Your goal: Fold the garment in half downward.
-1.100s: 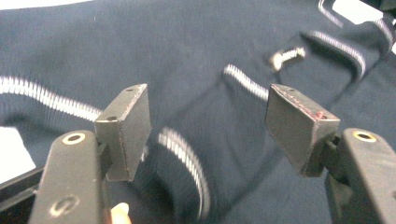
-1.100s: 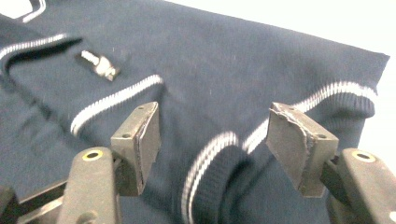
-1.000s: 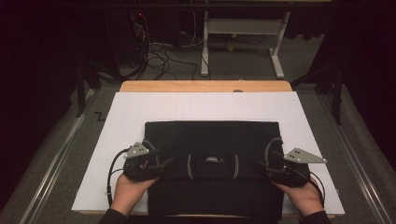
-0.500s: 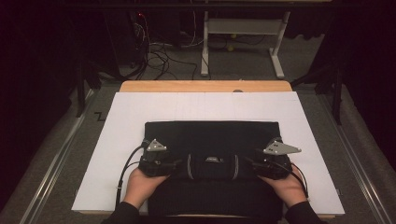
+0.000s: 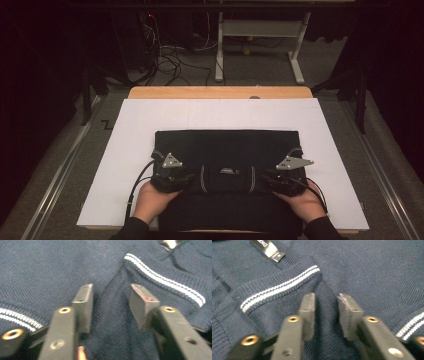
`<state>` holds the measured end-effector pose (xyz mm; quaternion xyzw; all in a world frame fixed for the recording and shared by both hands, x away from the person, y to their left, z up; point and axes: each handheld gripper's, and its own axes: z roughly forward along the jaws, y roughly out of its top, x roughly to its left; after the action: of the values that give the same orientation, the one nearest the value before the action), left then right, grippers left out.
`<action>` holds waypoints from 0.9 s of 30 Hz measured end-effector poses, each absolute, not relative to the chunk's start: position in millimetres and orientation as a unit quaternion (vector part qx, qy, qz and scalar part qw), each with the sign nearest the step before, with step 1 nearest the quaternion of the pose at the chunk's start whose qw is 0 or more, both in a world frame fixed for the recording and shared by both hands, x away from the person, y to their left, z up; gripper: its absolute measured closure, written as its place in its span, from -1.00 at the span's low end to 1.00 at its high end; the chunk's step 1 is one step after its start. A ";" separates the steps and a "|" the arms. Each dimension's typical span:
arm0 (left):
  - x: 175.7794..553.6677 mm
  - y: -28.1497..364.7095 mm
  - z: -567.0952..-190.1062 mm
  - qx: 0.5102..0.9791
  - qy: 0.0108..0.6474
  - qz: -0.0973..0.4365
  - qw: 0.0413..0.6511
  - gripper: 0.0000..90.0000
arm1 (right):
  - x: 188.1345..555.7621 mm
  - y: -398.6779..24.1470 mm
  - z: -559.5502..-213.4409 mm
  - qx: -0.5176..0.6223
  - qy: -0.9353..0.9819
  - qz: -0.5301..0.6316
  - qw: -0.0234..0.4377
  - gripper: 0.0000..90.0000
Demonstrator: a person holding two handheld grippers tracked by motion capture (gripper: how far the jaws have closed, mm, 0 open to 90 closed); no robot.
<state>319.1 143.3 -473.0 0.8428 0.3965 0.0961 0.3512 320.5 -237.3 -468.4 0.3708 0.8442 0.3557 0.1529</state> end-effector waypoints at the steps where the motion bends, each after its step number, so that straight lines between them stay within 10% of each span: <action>1: 318.4 142.7 -473.0 0.844 0.393 0.097 0.351 0.30 | 319.9 -236.8 -468.2 0.367 0.846 0.355 0.155 0.70; 7: 315.6 139.9 -473.4 0.846 0.385 0.105 0.354 0.64 | 316.7 -234.7 -467.6 0.359 0.847 0.354 0.169 0.79; 27: 293.2 153.7 -453.4 0.824 0.372 0.106 0.414 0.69 | 295.5 -238.8 -453.9 0.332 0.836 0.394 0.191 0.80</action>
<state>293.2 153.7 -453.4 0.8240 0.3721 0.1062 0.4140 295.5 -238.8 -453.9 0.3320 0.8357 0.3936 0.1911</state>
